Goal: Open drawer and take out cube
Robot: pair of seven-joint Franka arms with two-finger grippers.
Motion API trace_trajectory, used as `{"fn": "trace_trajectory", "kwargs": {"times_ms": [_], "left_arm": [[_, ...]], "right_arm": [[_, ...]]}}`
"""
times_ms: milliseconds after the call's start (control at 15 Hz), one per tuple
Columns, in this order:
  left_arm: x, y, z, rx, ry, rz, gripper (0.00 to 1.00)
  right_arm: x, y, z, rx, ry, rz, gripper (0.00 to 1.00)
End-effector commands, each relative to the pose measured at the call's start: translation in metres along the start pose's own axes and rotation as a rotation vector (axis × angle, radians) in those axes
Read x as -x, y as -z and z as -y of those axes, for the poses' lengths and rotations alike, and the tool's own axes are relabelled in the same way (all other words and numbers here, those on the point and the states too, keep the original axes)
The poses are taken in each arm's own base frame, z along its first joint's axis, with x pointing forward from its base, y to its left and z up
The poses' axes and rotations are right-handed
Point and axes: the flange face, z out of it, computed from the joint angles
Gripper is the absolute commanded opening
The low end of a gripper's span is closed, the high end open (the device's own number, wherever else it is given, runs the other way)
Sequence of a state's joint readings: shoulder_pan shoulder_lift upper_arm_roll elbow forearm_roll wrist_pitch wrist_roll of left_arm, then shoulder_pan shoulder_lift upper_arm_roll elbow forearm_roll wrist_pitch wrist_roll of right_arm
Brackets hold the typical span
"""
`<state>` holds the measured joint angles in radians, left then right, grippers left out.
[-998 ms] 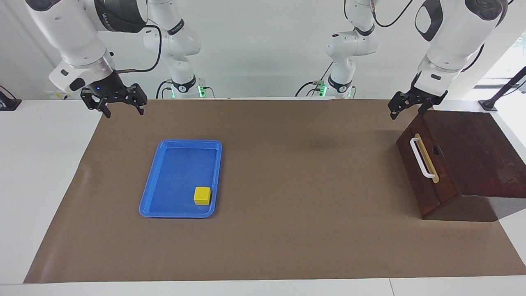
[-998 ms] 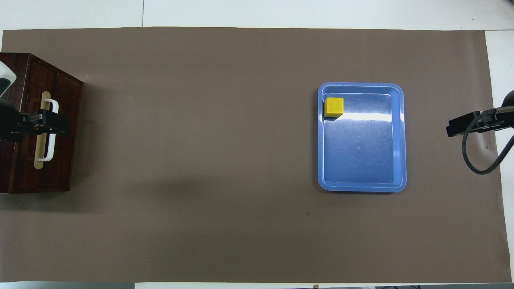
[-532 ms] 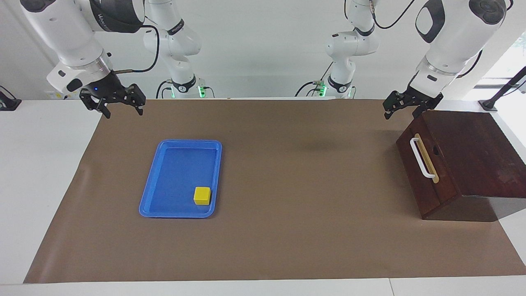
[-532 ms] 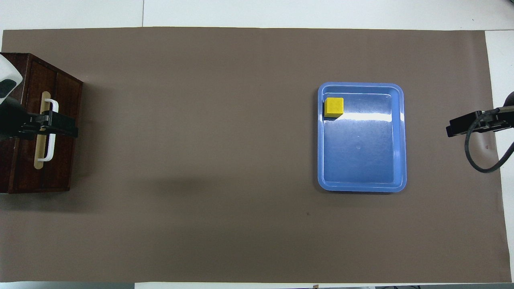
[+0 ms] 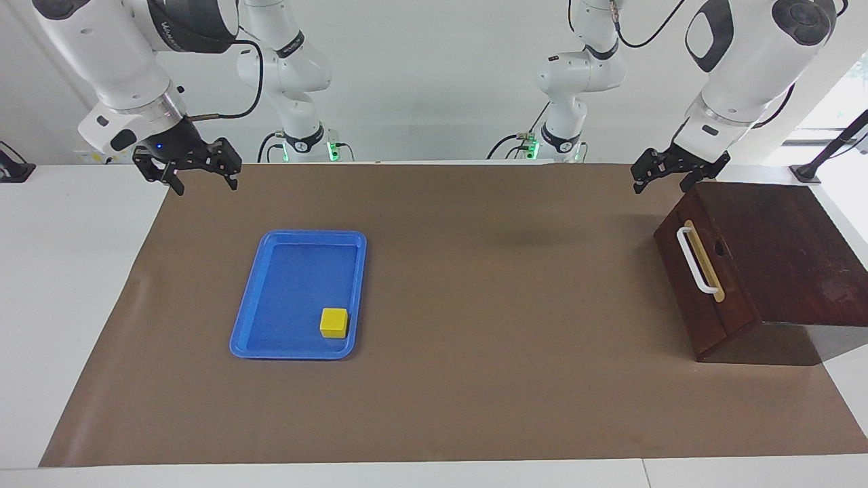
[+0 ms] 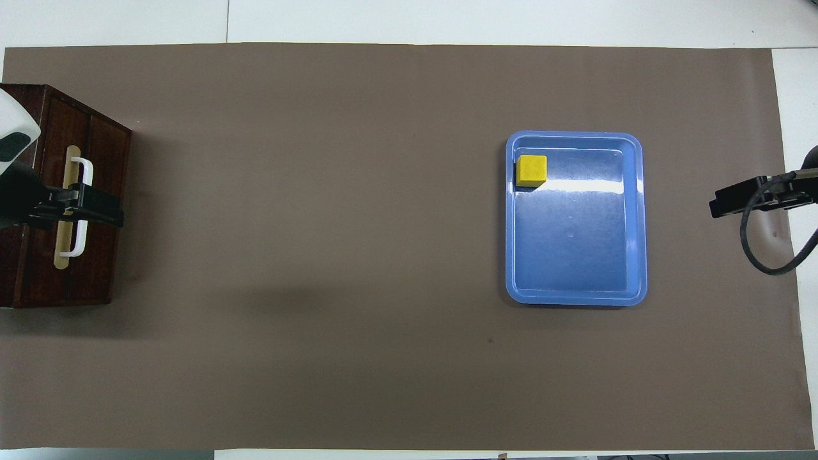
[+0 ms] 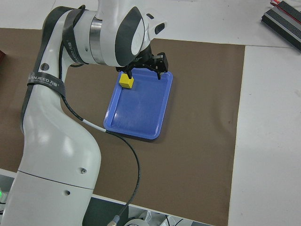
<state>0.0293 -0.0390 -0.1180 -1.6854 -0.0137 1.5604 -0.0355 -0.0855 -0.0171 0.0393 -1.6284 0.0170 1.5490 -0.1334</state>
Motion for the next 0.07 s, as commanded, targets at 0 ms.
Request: {"fn": "trace_trajectory", "kwargs": {"times_ms": [0], "left_arm": [[-0.0023, 0.0028, -0.0064, -0.017, -0.025, -0.002, 1.00]], "right_arm": [[0.0034, 0.0012, -0.0048, -0.016, -0.003, -0.016, 1.00]]}}
